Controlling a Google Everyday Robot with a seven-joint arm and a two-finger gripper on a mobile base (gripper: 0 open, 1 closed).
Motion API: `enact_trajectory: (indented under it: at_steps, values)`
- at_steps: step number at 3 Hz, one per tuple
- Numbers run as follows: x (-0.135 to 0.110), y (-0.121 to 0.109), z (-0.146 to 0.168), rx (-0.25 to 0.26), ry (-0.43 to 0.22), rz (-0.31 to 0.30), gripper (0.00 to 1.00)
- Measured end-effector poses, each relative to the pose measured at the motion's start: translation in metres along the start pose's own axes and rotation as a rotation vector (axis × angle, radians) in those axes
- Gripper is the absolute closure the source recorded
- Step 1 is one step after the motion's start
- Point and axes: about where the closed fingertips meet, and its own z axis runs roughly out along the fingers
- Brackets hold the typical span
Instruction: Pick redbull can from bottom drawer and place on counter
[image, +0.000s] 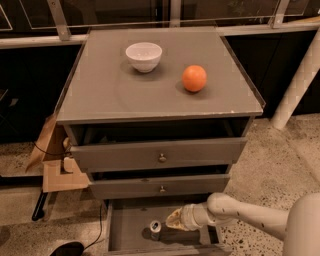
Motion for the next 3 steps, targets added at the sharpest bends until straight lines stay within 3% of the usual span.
enact_trajectory:
  at_steps: [2, 3]
  values:
    - [0.01, -0.004, 0.01, -0.001, 0.011, 0.005, 0.5]
    - [0.011, -0.007, 0.018, -0.004, 0.009, 0.005, 0.33]
